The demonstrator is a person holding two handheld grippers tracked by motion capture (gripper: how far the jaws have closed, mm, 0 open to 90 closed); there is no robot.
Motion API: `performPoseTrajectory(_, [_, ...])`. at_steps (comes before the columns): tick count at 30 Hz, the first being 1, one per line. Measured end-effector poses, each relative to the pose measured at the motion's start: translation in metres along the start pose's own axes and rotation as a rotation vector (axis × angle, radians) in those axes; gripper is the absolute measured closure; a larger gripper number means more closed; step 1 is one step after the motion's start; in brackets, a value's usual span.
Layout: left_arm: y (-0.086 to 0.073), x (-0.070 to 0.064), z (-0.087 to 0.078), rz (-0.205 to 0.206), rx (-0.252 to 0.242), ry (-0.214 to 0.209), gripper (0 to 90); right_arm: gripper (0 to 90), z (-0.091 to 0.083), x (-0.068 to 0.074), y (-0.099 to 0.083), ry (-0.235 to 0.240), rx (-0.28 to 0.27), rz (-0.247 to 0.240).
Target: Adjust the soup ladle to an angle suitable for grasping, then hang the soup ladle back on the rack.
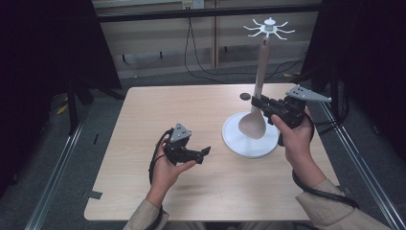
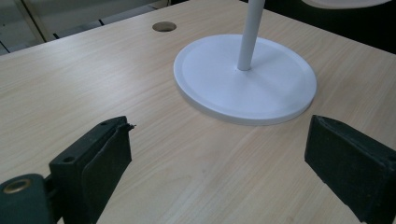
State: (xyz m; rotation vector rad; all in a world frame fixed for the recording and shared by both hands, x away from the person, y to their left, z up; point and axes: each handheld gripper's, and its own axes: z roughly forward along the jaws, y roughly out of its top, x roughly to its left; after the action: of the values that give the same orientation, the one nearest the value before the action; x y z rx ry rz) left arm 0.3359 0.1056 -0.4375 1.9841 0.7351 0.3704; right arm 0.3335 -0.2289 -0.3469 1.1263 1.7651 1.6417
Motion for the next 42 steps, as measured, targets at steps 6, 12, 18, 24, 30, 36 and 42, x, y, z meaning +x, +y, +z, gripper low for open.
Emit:
performPoseTrajectory(6, [-0.002, 0.002, -0.003, -0.005, 0.001, 0.008, 7.2, 74.7, 0.003, -0.002, -0.001, -0.008, -0.013, 0.013])
performPoseTrajectory(12, [-0.001, 0.002, -0.004, -0.002, -0.005, 0.007, 7.4, 70.7, 0.003, 0.003, -0.002, -0.016, -0.019, -0.014])
performPoseTrajectory(18, [-0.001, 0.001, -0.004, -0.002, -0.003, 0.008, 7.4, 61.9, 0.002, 0.006, 0.002, -0.026, -0.015, -0.043])
performPoseTrajectory(24, [-0.003, 0.003, -0.005, -0.007, 0.005, 0.006, 7.4, 54.1, 0.002, 0.008, 0.004, -0.036, -0.006, -0.058])
performPoseTrajectory(30, [-0.001, 0.003, -0.006, -0.010, -0.004, 0.013, 7.4, 40.5, 0.001, 0.010, 0.002, -0.049, 0.005, -0.066])
performPoseTrajectory(36, [0.001, 0.002, -0.003, -0.004, -0.006, 0.007, 7.4, 27.2, -0.005, 0.009, 0.000, -0.082, 0.030, -0.090])
performPoseTrajectory(42, [0.000, 0.001, -0.002, -0.003, 0.001, 0.006, 7.4, 17.4, -0.012, 0.009, -0.005, -0.093, 0.052, -0.091])
